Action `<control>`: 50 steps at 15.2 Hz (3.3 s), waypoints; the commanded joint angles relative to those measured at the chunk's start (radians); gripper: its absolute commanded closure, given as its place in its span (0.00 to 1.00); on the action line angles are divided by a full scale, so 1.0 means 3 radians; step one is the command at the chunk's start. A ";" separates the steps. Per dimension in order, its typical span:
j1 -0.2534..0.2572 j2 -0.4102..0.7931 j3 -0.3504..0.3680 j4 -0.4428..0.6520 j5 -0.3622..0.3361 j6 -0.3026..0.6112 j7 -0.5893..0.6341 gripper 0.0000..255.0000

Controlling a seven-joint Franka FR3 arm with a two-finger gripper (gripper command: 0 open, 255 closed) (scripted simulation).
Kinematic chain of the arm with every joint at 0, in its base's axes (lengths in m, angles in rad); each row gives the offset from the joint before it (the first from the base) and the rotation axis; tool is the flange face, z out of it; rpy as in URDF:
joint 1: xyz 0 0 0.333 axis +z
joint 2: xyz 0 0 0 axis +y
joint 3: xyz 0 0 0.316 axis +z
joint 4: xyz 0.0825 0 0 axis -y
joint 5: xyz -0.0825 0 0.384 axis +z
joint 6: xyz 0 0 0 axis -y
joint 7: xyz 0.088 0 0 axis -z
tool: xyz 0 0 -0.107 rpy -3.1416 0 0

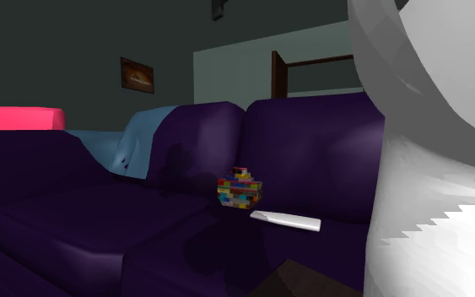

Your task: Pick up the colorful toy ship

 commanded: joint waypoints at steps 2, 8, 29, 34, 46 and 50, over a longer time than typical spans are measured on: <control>-0.0013 0.0027 -0.0065 -0.0047 -0.0040 0.0072 -0.0069 0.00; -0.0088 0.0291 -0.0465 -0.0243 -0.0256 0.0525 -0.0477 0.00; -0.0083 0.2468 -0.1839 0.0307 0.0064 0.2002 -0.2184 0.00; -0.0208 0.3238 -0.1959 0.0735 0.0586 0.2139 -0.2753 0.00; -0.1046 0.4943 -0.1623 0.2248 0.1460 0.1975 -0.3544 0.00; -0.1071 0.5042 -0.1580 0.2221 0.1513 0.2093 -0.3577 0.00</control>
